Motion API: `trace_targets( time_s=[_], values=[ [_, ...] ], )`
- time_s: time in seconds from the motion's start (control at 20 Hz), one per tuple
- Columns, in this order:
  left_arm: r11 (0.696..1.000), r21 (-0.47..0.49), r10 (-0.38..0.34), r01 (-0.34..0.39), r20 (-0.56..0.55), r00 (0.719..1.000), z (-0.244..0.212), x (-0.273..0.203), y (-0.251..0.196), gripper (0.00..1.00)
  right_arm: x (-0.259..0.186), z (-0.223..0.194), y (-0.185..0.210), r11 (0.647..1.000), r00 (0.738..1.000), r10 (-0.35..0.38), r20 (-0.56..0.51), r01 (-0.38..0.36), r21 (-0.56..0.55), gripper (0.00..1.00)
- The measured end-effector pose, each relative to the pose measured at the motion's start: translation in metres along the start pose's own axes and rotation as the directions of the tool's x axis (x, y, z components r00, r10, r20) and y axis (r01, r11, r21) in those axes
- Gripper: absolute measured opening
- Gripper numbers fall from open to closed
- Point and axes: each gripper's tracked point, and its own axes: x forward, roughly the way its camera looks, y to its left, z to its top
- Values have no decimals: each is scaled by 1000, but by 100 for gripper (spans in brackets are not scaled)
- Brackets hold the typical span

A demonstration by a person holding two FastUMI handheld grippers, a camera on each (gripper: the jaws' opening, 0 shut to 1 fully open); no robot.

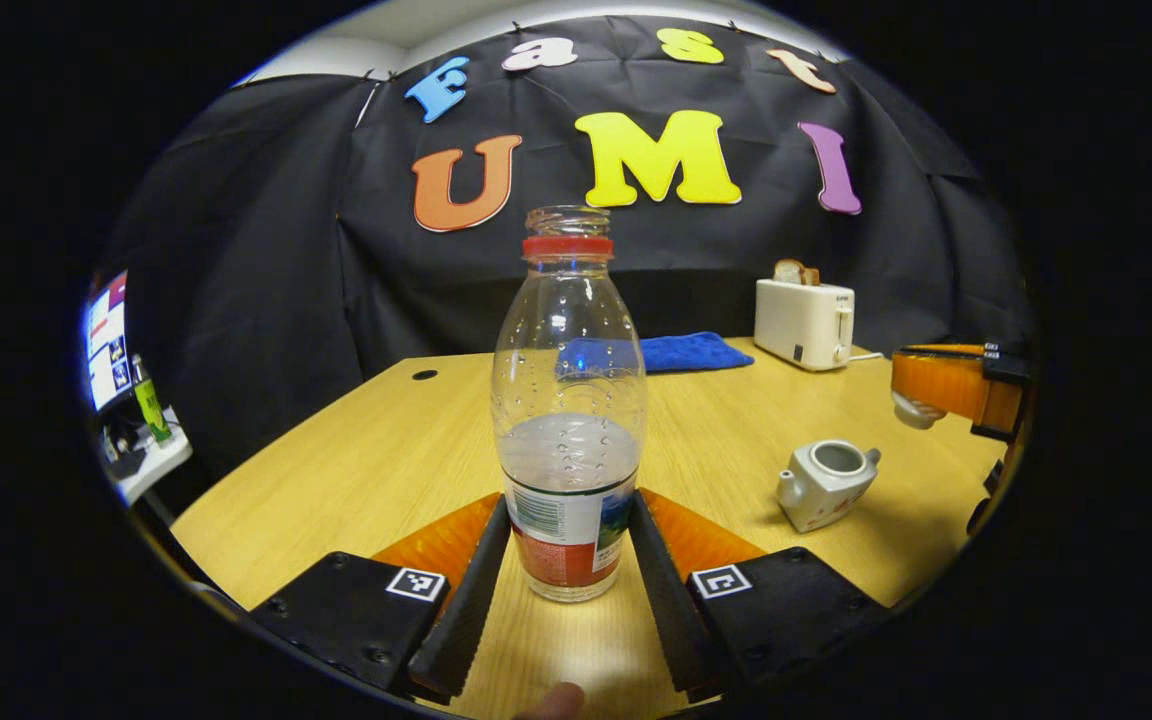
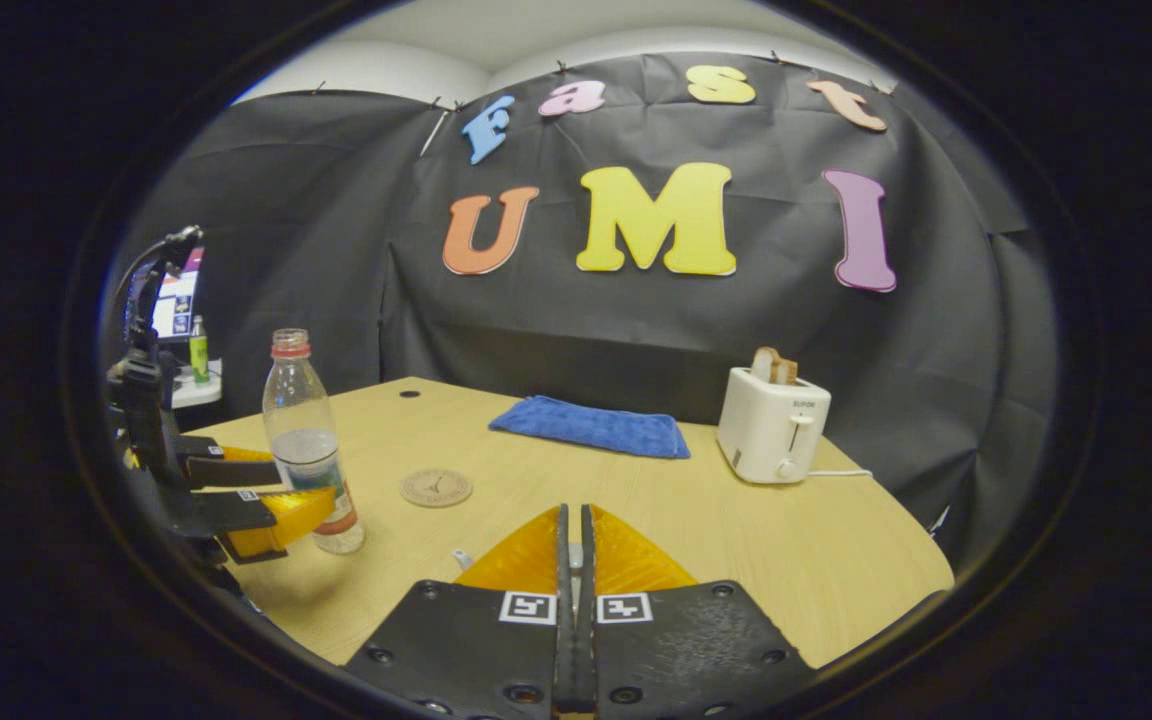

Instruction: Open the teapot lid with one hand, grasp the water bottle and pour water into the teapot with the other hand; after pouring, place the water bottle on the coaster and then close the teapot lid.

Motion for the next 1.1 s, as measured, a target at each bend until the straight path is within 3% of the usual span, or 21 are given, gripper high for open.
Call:
trace_targets(
  time_s=[0.1, 0.2, 0.35, 0.5, 0.65, 0.75, 0.9, 1.1],
  values=[
    [995, 94, 29, -29, 0, 1000, 6, -1, 7, 73, -4, 0, -7, 1000, 1000, -2, 3, 2, -2, 0],
    [972, 228, 61, -65, 23, 998, 19, -1, 13, 72, -9, 0, -16, 1000, 1000, -9, 5, 9, -6, 0],
    [889, 439, 107, -129, 75, 991, 35, 0, 27, 71, -16, -1, -30, 1000, 1000, -17, 6, 17, 6, 0],
    [764, 620, 147, -178, 101, 984, 39, 2, 41, 70, -24, -7, -44, 999, 1000, -30, 5, 30, 13, 0],
    [626, 759, 150, -178, 107, 983, 38, 3, 36, 70, -29, -16, -53, 999, 999, -35, -7, 35, 31, 0],
    [540, 826, 143, -161, 98, 985, 37, 4, 30, 70, -33, -18, -59, 998, 999, -38, -10, 38, 43, 0],
    [382, 910, 141, -160, 114, 983, 35, 0, 20, 70, -38, -23, -68, 997, 999, -47, -9, 48, 60, 0],
    [202, 972, 110, -117, 96, 989, 28, 0, 3, 70, -43, -29, -75, 996, 998, -53, -15, 54, 72, 0]
  ],
)
